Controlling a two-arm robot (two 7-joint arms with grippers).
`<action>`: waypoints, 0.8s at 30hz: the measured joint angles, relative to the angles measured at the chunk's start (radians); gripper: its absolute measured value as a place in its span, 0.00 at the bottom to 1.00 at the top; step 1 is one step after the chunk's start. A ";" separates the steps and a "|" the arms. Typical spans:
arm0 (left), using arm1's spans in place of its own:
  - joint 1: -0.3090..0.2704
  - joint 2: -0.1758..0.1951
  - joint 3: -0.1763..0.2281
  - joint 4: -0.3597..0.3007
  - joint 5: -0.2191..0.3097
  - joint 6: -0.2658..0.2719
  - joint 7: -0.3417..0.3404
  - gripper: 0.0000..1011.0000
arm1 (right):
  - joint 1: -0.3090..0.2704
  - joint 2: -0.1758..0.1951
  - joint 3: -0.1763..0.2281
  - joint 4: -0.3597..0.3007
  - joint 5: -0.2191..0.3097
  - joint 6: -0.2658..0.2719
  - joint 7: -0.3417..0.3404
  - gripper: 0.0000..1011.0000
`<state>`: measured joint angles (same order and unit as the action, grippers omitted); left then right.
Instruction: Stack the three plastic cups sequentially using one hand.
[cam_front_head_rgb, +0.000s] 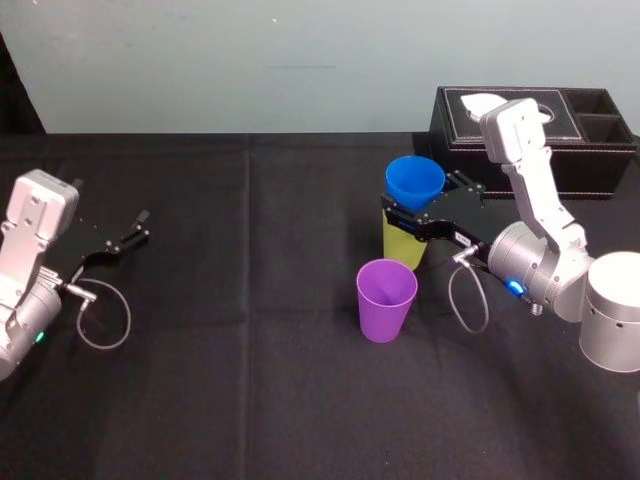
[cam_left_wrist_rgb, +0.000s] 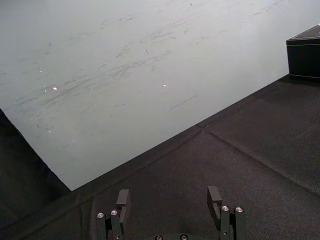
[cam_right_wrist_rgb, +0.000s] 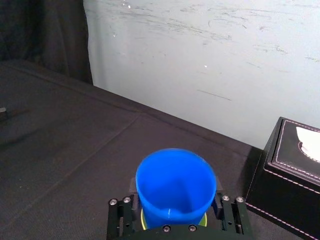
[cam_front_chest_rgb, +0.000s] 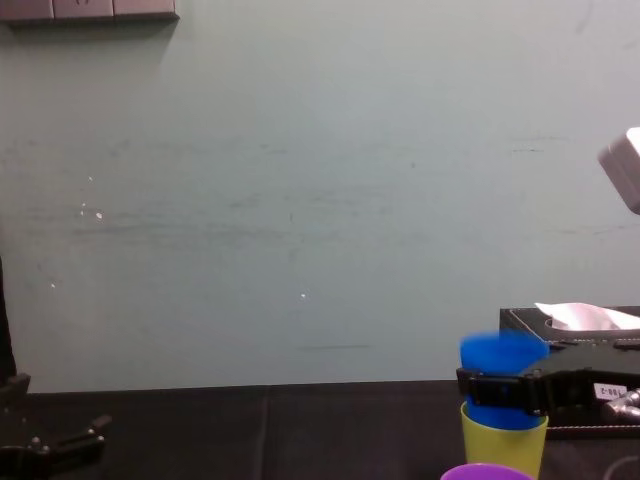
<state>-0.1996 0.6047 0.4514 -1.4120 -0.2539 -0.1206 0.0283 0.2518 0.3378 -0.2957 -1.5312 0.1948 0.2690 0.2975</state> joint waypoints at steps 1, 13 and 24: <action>0.000 0.000 0.000 0.000 0.000 0.000 0.000 1.00 | 0.000 0.000 0.000 0.000 0.000 0.000 0.000 0.83; 0.000 0.000 0.000 0.000 0.000 0.000 0.000 1.00 | -0.007 0.009 0.002 -0.021 -0.001 -0.004 0.003 0.99; 0.000 0.000 0.000 0.000 0.000 0.000 0.000 1.00 | -0.084 0.094 0.056 -0.146 0.079 -0.004 0.085 0.99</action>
<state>-0.1996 0.6047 0.4514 -1.4120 -0.2538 -0.1205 0.0282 0.1683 0.4314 -0.2394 -1.6770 0.2742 0.2652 0.3829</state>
